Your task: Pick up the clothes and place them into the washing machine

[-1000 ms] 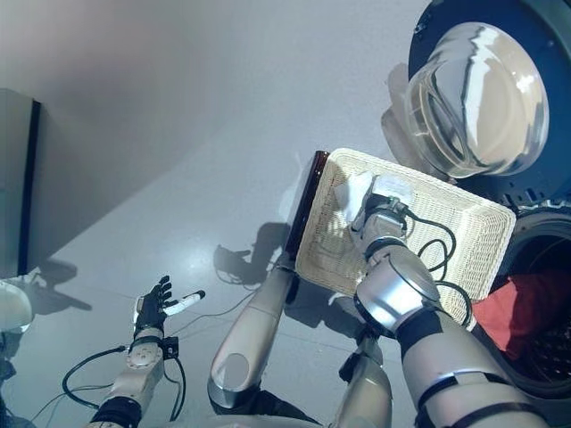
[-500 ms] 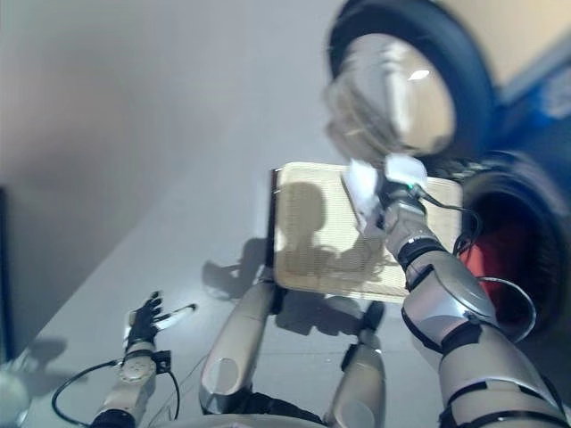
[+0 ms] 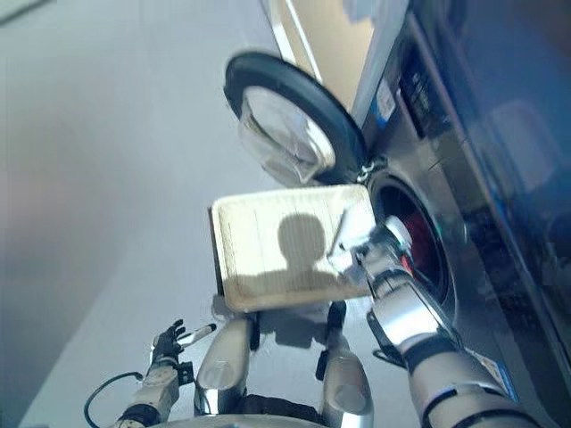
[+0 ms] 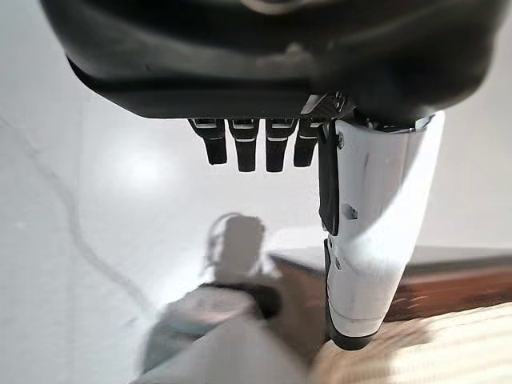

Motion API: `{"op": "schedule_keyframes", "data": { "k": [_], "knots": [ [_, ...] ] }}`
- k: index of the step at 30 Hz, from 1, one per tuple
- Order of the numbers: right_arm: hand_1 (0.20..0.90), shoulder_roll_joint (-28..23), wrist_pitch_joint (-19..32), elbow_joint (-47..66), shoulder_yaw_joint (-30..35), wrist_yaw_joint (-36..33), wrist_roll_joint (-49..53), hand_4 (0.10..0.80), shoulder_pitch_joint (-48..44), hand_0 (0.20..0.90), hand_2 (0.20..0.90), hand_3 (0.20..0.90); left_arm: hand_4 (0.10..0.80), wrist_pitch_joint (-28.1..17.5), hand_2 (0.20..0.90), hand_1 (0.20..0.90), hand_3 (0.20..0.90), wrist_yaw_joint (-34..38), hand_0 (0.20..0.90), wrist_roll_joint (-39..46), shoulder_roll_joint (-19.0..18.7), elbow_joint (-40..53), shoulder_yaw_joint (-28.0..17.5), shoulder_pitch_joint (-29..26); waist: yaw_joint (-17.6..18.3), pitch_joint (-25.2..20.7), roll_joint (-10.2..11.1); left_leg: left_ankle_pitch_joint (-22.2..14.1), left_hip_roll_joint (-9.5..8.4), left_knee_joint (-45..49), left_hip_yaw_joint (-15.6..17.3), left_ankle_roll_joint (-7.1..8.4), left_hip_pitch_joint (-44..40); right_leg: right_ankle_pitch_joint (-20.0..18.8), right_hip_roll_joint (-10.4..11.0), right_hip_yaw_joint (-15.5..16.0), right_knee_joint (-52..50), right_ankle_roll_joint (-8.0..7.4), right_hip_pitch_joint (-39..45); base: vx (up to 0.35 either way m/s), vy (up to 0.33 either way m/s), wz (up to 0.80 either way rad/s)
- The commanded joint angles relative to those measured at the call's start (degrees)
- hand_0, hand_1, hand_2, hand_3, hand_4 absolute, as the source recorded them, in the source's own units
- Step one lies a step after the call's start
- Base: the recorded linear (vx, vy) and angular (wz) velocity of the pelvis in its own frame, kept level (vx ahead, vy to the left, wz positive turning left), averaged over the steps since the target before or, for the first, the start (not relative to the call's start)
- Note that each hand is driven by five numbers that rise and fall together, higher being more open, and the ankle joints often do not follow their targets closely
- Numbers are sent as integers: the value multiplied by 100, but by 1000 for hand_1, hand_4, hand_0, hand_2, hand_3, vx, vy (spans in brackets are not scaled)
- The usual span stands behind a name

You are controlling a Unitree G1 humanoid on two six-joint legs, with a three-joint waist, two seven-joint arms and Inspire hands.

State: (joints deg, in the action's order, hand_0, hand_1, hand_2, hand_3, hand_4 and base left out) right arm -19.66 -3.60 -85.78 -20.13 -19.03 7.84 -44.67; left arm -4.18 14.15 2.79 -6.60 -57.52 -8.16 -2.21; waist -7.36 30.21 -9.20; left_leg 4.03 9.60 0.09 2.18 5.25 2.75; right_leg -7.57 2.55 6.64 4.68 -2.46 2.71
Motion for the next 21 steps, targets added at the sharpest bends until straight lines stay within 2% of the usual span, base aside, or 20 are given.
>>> {"op": "schedule_keyframes", "data": {
  "k": [1,2,3,5,6,7,8,9,10,11,13,15,17,18,19,20,21],
  "knots": [
    [200,-80,460,-89,874,9,991,300,62,200,200,200,800,1,900,900,900,-10,900,-248,-229,-47,570,469,-195,-887,-746,339,-139,-90,-35,4,-105,406,-123,-207,32,-17,-490,110,-37,18],
    [200,-82,453,-71,889,6,988,300,97,200,200,200,800,5,900,900,900,-11,900,-248,-237,-42,589,488,-214,-925,-751,285,-130,-118,-32,8,-146,471,-131,-204,32,-23,-463,147,-111,23],
    [200,-244,602,129,1343,137,1155,300,871,200,200,200,800,27,900,900,900,-30,900,-325,-301,-188,638,574,-116,-1124,-696,317,-115,-189,-20,-4,-259,472,-156,-231,32,14,-479,127,-109,19],
    [200,-116,722,349,1932,227,1443,300,1427,200,200,200,800,99,900,900,900,-53,900,-396,-362,-458,680,569,16,-1416,-631,318,-125,-35,-87,14,-342,467,-133,-247,32,36,-445,144,-151,21],
    [200,-110,716,361,1939,222,1439,300,1448,200,200,200,800,98,900,900,900,-54,900,-396,-368,-460,688,579,15,-1440,-637,256,-115,-42,-93,16,-373,535,-141,-237,32,29,-414,126,-133,14],
    [200,11,756,535,2125,233,1511,300,1644,200,200,200,800,106,900,900,900,-58,900,-405,-355,-550,699,598,51,-1512,-613,248,-142,221,-138,26,-362,530,-125,-249,32,40,-354,80,-168,9],
    [200,92,786,656,2423,265,1524,300,1984,200,200,200,800,134,900,900,900,-66,900,-422,-298,-675,655,668,127,-1567,-491,213,-208,1106,-150,67,-247,472,31,-230,32,37,-221,35,-166,19],
    [200,98,782,675,2433,261,1520,300,2009,200,200,200,800,131,900,900,900,-65,900,-422,-305,-678,665,676,138,-1569,-496,163,-206,1197,-175,66,-209,482,29,-211,32,33,-206,26,-188,39],
    [200,194,839,875,2659,280,1678,300,2138,200,200,200,800,126,900,900,900,-34,900,-417,-288,-649,657,717,158,-1539,-386,38,-299,1944,-235,64,47,418,182,-210,32,43,-81,14,-141,51],
    [200,221,871,960,2763,331,1724,300,2263,200,200,200,800,119,900,900,900,-49,900,-421,-249,-593,607,729,100,-1455,-325,16,-484,2370,-407,67,261,366,269,-252,32,77,13,12,-163,48],
    [200,330,883,1140,2900,347,1879,300,2169,200,200,200,800,106,900,900,900,-53,900,-438,-220,-729,555,751,1,-1392,-352,-91,-679,2775,-721,-17,632,413,273,-368,32,108,122,25,-46,-12],
    [200,432,889,1272,3056,402,1976,300,2229,200,200,200,800,117,900,900,900,-80,900,-489,-221,-777,524,817,-125,-1475,-465,-106,-514,2159,-850,-154,770,583,126,-578,32,127,162,109,59,-68],
    [200,490,899,1307,3191,452,2115,300,2194,200,200,200,800,136,900,900,900,-127,900,-562,-216,-788,594,839,-273,-1590,-605,8,-319,803,-1085,-304,852,826,-33,-761,32,113,224,190,115,-61],
    [200,522,900,1328,3237,459,2173,300,2147,200,200,200,800,150,900,900,900,-157,900,-603,-205,-753,643,832,-334,-1596,-656,41,-337,358,-1237,-334,1055,892,-71,-850,32,104,256,166,70,-29],
    [200,518,897,1329,3246,458,2175,300,2150,200,200,200,800,154,900,900,900,-159,900,-605,-207,-750,652,832,-357,-1618,-642,70,-332,257,-1219,-333,1010,913,-63,-858,32,110,250,160,111,-16],
    [200,547,897,1315,3254,471,2248,300,2092,200,200,200,800,145,900,900,900,-206,900,-627,-250,-668,740,800,-495,-1674,-714,207,-434,-274,-1401,-323,1246,1005,-128,-1021,32,131,261,184,134,-29],
    [200,587,872,1270,3254,493,2296,300,2044,200,200,200,800,140,900,900,900,-234,900,-628,-255,-679,779,804,-543,-1807,-750,247,-425,-427,-1475,-327,1141,1048,-168,-1103,32,149,208,207,213,-51]
  ]
}}
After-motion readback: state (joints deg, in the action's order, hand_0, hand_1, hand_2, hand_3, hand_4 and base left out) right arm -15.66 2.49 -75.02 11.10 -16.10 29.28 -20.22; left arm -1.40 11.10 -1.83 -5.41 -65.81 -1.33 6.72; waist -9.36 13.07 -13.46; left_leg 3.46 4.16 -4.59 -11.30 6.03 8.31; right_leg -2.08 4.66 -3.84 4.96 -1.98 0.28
